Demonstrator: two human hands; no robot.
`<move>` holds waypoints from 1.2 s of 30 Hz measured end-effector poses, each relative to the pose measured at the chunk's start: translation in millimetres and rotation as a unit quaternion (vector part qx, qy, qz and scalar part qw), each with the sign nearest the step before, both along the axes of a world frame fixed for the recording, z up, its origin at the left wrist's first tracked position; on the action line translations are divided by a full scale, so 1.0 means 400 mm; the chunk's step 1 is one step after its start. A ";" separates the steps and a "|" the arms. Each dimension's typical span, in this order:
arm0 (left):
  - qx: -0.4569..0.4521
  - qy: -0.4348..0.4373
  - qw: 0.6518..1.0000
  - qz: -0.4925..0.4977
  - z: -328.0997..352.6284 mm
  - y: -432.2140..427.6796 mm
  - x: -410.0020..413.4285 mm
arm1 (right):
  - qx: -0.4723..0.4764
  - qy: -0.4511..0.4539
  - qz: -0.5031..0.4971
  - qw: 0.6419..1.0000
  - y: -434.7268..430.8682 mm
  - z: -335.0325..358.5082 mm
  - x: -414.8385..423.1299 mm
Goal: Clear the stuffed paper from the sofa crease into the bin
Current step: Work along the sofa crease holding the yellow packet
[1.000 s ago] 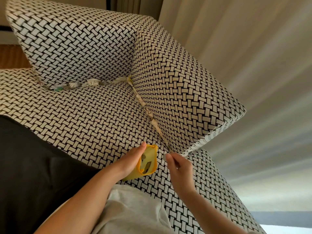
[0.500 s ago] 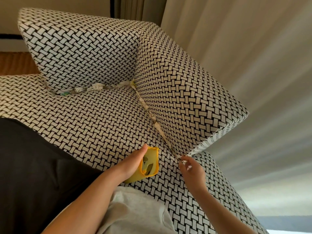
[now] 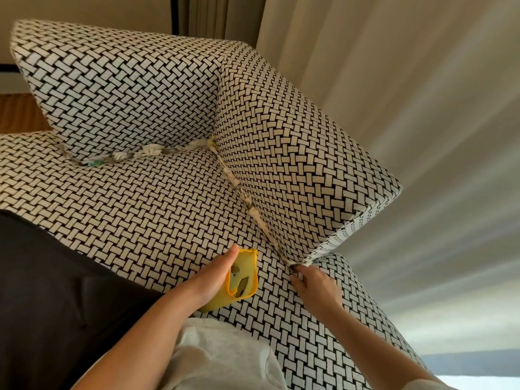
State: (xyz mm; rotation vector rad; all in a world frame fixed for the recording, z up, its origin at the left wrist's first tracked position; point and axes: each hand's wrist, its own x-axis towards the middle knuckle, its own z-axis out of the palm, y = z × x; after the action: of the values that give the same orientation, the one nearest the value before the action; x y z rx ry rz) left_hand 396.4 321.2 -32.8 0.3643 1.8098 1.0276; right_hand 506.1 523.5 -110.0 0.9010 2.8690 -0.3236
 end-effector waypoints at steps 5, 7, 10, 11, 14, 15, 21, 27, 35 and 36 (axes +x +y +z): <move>-0.006 0.002 1.000 -0.002 -0.012 -0.001 -0.003 | 0.002 0.021 -0.027 0.999 -0.004 -0.006 -0.009; -0.005 0.003 1.000 -0.003 -0.014 0.000 -0.003 | 0.006 0.039 -0.041 0.998 -0.006 -0.010 -0.015; 0.006 0.001 1.000 0.008 -0.021 0.004 -0.005 | 0.003 0.065 -0.049 0.997 -0.003 -0.019 -0.020; 0.016 0.000 0.999 0.027 -0.026 0.007 -0.008 | -0.005 0.066 -0.047 0.997 0.003 -0.019 -0.023; 0.044 -0.005 0.996 0.073 -0.044 0.013 -0.020 | -0.058 0.055 -0.023 0.997 0.030 -0.013 -0.026; 0.047 -0.007 0.996 0.076 -0.054 0.013 -0.022 | -0.076 0.055 -0.016 0.996 0.036 -0.012 -0.025; 0.059 -0.013 0.995 0.076 -0.115 0.018 -0.038 | -0.157 0.131 -0.017 0.979 0.033 -0.020 -0.008; 0.064 -0.016 0.995 0.074 -0.138 0.020 -0.046 | -0.245 0.234 0.027 0.940 -0.057 0.036 -0.017; 0.110 -0.005 0.992 0.065 -0.101 0.013 -0.033 | -0.343 0.338 0.056 0.875 -0.198 0.123 -0.082; 0.131 0.001 0.989 0.064 -0.089 0.011 -0.031 | -0.331 0.328 0.083 0.881 -0.203 0.127 -0.085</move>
State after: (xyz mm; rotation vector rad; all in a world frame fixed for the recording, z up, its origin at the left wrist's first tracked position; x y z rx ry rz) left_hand 384.1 325.5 -68.2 0.4117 1.7215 1.3612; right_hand 471.9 442.1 -59.2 0.4501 2.9387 -1.7428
